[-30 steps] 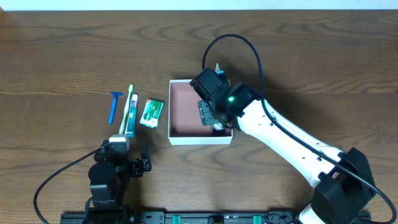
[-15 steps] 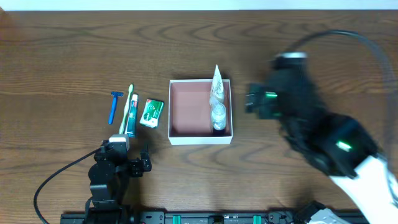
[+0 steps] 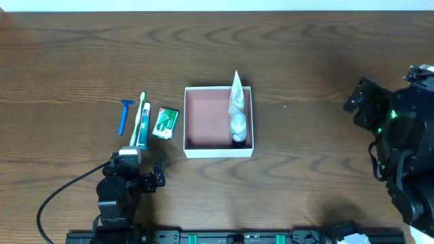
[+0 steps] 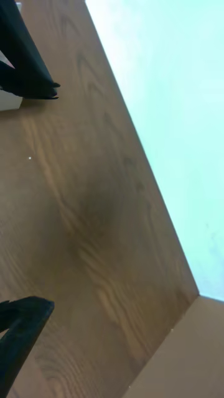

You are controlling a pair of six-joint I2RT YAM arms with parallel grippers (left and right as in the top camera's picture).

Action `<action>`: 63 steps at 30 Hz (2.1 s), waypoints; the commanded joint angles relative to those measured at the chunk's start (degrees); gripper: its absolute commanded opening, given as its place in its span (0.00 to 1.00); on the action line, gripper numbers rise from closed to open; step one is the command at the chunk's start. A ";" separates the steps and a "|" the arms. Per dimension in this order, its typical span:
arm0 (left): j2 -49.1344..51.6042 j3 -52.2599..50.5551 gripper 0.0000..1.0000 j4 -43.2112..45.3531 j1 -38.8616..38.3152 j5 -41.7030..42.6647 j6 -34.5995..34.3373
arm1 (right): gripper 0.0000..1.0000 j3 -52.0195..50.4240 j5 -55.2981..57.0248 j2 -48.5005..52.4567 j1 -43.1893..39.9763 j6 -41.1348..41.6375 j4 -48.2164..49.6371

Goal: Pack container

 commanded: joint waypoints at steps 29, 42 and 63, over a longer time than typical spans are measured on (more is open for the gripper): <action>60.39 55.28 0.98 -13.99 16.76 -0.85 -1.70 | 0.99 0.33 0.76 1.05 -0.70 0.35 -0.11; 91.73 62.01 0.98 -16.41 17.68 8.48 14.53 | 0.99 0.33 0.76 1.05 -0.70 0.35 -0.11; 105.39 61.99 0.80 -5.55 16.24 -0.98 19.54 | 0.99 0.33 0.76 1.05 -0.70 0.35 -0.11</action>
